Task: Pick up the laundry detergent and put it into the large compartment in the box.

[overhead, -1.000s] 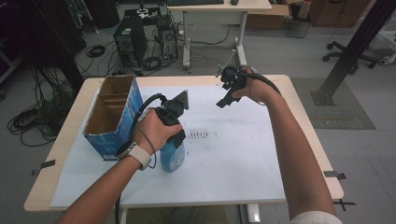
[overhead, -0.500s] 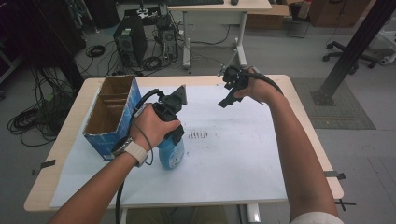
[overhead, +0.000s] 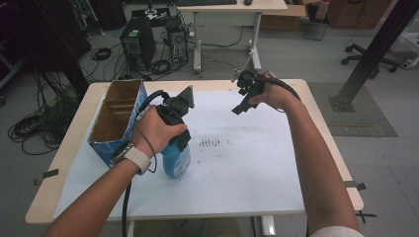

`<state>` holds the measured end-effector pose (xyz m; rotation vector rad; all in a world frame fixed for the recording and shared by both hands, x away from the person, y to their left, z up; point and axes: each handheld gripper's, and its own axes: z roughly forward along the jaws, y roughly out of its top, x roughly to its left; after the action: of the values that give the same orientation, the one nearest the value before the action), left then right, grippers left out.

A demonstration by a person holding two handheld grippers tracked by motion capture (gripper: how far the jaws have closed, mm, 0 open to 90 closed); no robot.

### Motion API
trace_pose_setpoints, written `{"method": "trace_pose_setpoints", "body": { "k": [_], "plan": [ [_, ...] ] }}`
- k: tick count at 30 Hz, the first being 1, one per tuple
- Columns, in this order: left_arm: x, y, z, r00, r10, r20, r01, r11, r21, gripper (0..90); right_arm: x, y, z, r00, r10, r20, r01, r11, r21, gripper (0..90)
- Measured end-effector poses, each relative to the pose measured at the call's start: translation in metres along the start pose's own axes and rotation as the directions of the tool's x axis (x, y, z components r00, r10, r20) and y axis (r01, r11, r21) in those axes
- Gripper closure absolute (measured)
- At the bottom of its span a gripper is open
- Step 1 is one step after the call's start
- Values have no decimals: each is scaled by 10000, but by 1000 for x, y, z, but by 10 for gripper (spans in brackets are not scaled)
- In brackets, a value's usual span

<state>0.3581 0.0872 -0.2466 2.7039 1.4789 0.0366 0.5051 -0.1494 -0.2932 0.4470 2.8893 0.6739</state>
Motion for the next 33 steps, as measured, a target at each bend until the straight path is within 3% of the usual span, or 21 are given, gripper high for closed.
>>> {"method": "trace_pose_setpoints", "body": {
  "k": [8,29,33],
  "plan": [
    [2,-2,-14,9998,-52,-166,53,10000,12,372,1,0,-1,10000,4,-15,-4,10000,-12,122],
    [10,-10,-58,9993,-355,-87,352,9989,-312,372,3,0,-4,10000,-7,13,7,10000,-54,122],
    [9,-11,-65,9994,-313,-150,310,9993,-191,373,3,1,-5,10000,-19,28,19,9999,-103,122]
  ]
}}
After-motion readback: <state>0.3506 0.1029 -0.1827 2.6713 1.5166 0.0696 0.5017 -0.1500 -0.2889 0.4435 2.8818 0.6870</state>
